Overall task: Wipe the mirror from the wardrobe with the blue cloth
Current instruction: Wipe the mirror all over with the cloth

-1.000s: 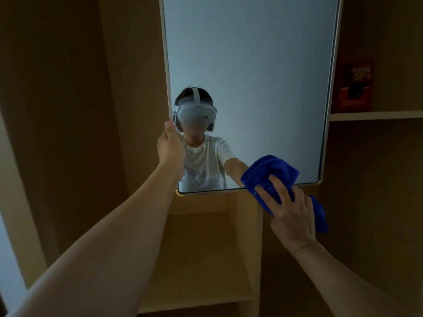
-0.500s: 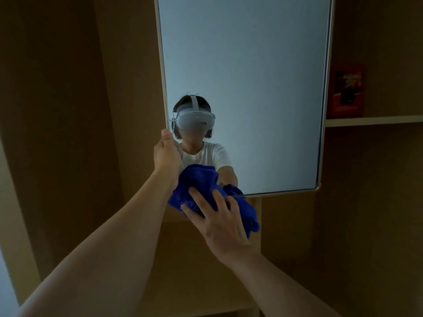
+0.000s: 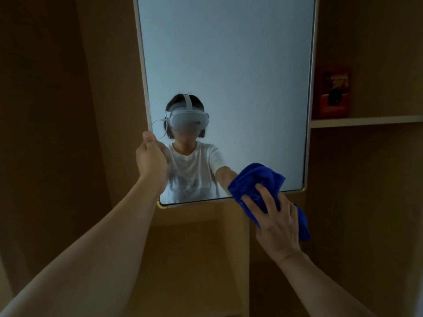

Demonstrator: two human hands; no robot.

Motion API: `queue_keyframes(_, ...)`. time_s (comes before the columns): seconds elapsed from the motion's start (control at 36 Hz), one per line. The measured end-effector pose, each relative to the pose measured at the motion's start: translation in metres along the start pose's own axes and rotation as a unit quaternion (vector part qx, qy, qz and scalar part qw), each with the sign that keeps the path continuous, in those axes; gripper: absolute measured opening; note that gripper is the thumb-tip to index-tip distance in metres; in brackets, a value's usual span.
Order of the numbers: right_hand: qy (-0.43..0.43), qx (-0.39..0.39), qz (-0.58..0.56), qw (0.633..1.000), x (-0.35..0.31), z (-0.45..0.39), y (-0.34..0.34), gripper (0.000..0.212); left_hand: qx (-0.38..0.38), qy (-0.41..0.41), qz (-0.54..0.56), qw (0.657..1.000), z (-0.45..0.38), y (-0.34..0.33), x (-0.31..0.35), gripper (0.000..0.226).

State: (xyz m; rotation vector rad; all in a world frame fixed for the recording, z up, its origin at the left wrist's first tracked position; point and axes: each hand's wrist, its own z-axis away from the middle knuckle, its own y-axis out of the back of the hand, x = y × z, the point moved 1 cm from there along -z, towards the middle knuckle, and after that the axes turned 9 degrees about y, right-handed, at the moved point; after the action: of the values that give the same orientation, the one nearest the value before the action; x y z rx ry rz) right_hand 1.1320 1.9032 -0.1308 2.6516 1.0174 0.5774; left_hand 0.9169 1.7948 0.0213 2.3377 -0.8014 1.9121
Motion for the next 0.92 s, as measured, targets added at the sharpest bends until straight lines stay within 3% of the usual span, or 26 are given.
queue_keyframes(0.14, -0.106, -0.026, 0.015, 0.994, 0.029, 0.013, 0.004, 0.091, 0.021, -0.017, 0.015, 1.000, 0.001, -0.002, -0.002, 0.046)
queue_keyframes(0.31, -0.240, -0.126, 0.022, 0.962, 0.064, 0.020, 0.013, 0.084, 0.038, -0.025, -0.003, 0.999, 0.000, -0.001, -0.004, 0.044)
queue_keyframes(0.39, -0.247, -0.116, -0.007, 0.962, 0.071, 0.021, 0.013, 0.083, 0.035, -0.014, -0.024, 0.999, -0.004, -0.001, -0.006, 0.044)
queue_keyframes(0.44, -0.317, -0.057, -0.065, 0.945, 0.066, 0.019, 0.012, 0.080, 0.031, -0.015, -0.033, 0.999, -0.006, 0.000, -0.005, 0.044)
queue_keyframes(0.47, -0.395, -0.004, -0.115, 0.911, 0.064, 0.017, 0.010, 0.077, 0.026, -0.013, -0.037, 0.999, -0.007, 0.001, -0.005, 0.045)
queue_keyframes(0.5, -0.489, 0.055, -0.177, 0.852, 0.061, 0.014, 0.009, 0.074, 0.022, -0.008, -0.043, 0.999, -0.009, 0.001, -0.005, 0.045)
queue_keyframes(0.56, -0.650, 0.163, -0.320, 0.670, 0.054, 0.006, 0.009, 0.068, 0.016, 0.000, -0.056, 0.998, -0.013, 0.002, -0.005, 0.046)
queue_keyframes(0.58, -0.690, 0.205, -0.391, 0.574, 0.052, 0.002, 0.010, 0.065, 0.014, 0.000, -0.061, 0.998, -0.014, 0.003, -0.005, 0.046)
queue_keyframes(0.61, -0.702, 0.233, -0.449, 0.501, 0.049, -0.002, 0.009, 0.062, 0.012, 0.000, -0.065, 0.998, -0.015, 0.003, -0.006, 0.046)
queue_keyframes(0.67, -0.690, 0.266, -0.519, 0.429, 0.044, -0.012, 0.011, 0.057, 0.006, 0.000, -0.066, 0.998, -0.016, 0.003, -0.006, 0.046)
queue_keyframes(0.72, -0.686, 0.273, -0.535, 0.411, 0.037, -0.020, 0.014, 0.052, 0.003, 0.004, -0.059, 0.998, -0.015, 0.003, -0.006, 0.046)
queue_keyframes(0.78, -0.691, 0.257, -0.529, 0.421, 0.029, -0.023, 0.014, 0.045, 0.004, 0.010, -0.050, 0.999, -0.013, 0.003, -0.005, 0.046)
queue_keyframes(0.86, -0.698, 0.232, -0.489, 0.469, 0.014, -0.021, 0.013, 0.040, -0.006, 0.011, -0.032, 0.999, -0.010, 0.003, -0.003, 0.046)
queue_keyframes(0.92, -0.705, 0.220, -0.419, 0.529, 0.013, -0.017, 0.016, 0.049, -0.012, 0.004, -0.018, 1.000, -0.008, 0.004, -0.002, 0.048)
